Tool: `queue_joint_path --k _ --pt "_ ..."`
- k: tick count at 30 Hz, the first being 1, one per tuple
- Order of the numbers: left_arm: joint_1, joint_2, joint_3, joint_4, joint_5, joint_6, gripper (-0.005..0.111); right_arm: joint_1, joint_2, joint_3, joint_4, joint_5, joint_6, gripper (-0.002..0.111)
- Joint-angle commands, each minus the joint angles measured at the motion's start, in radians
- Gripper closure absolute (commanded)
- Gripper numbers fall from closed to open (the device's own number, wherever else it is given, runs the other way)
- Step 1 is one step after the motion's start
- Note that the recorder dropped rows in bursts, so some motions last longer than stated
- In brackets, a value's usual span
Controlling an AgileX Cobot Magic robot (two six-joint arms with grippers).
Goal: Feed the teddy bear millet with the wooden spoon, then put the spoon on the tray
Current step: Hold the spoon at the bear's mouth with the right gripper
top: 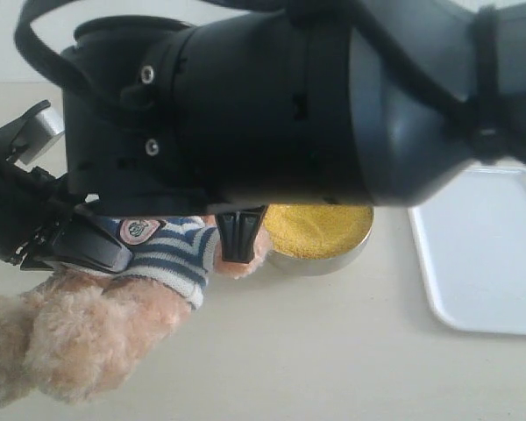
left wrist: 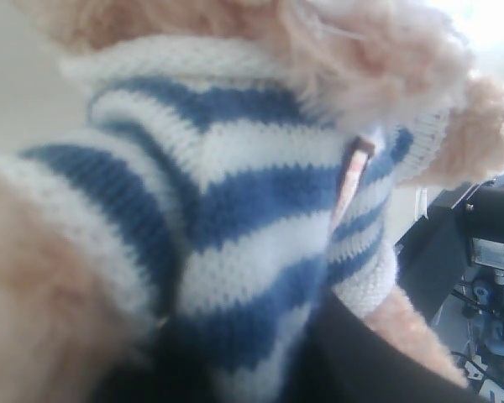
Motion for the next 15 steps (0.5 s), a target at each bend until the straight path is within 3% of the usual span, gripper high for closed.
queue_joint_path --k 1,15 --pt "0.001 -0.003 0.001 -0.03 0.016 0.008 0.103 0.001 -0.009 0.0 -0.008 0.005 0.008 0.109" --pt "0.001 -0.003 0.001 -0.03 0.016 0.008 0.103 0.001 -0.009 0.0 0.013 0.005 0.008 0.109"
